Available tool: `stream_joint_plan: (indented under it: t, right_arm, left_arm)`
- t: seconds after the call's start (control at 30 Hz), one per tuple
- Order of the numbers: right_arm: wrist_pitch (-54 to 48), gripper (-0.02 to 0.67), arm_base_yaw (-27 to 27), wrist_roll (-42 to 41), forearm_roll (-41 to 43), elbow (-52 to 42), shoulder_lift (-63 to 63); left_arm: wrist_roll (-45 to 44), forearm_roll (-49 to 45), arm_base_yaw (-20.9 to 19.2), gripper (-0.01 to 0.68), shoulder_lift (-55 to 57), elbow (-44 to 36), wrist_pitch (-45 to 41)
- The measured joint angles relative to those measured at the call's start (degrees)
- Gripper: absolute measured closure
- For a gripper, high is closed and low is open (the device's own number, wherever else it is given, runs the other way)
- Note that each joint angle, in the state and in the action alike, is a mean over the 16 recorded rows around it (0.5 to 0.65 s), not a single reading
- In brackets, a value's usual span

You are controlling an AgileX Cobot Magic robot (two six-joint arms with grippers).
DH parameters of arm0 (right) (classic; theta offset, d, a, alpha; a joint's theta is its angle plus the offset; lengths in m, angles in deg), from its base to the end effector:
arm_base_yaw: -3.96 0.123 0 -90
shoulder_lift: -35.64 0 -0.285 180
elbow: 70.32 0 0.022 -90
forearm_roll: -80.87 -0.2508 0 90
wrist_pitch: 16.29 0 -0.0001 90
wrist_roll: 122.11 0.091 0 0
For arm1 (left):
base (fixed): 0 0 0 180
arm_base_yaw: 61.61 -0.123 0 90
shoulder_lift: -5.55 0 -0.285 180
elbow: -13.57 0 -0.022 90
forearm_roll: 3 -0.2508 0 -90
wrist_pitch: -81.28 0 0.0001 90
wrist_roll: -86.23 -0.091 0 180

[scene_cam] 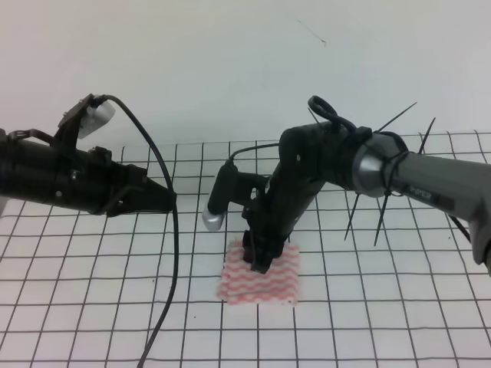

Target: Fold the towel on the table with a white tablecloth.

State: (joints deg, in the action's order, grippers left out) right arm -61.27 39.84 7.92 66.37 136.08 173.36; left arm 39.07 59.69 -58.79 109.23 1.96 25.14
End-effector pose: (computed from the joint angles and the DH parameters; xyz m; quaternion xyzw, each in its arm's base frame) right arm 0.3874 0.3001 0.1626 -0.6106 0.7579 0.0799 0.2151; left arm 0.3308 -0.0836 0.2597 0.1271 0.8804 -0.3949 0.2298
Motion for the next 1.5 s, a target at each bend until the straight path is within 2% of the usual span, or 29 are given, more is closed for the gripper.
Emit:
stream_joint_plan:
  t: [0.3, 0.7, 0.83, 0.93, 1.3, 1.5]
  right_arm:
    - [-4.18, 0.392, 0.03, 0.56, -2.97, -0.08, -2.96]
    - [-16.99, 0.575, 0.10, -5.91, -12.93, -0.25, -1.36]
    - [-17.57, 0.602, 0.10, -6.72, -14.22, -0.23, -0.45]
    - [-17.74, 0.567, 0.10, -7.23, -14.53, -0.21, -0.22]
    - [-16.87, 0.362, 1.79, -8.17, -10.39, -0.21, -1.01]
    - [-13.03, 0.331, 4.64, -4.82, -4.06, -0.21, -0.90]
  left_arm:
    - [-0.02, 0.08, 0.00, 0.674, 0.00, 0.00, -0.14]
    - [-0.11, 0.49, 0.00, 0.674, 0.00, 0.00, -0.46]
    - [-0.30, 0.57, 0.00, 0.674, 0.00, 0.00, -0.47]
    - [-0.44, 0.58, 0.00, 0.674, 0.00, 0.00, -0.47]
    - [-0.85, 0.69, 0.00, 0.675, 0.00, 0.00, -0.23]
    - [-1.01, 0.78, 0.00, 0.675, 0.00, 0.00, 0.00]
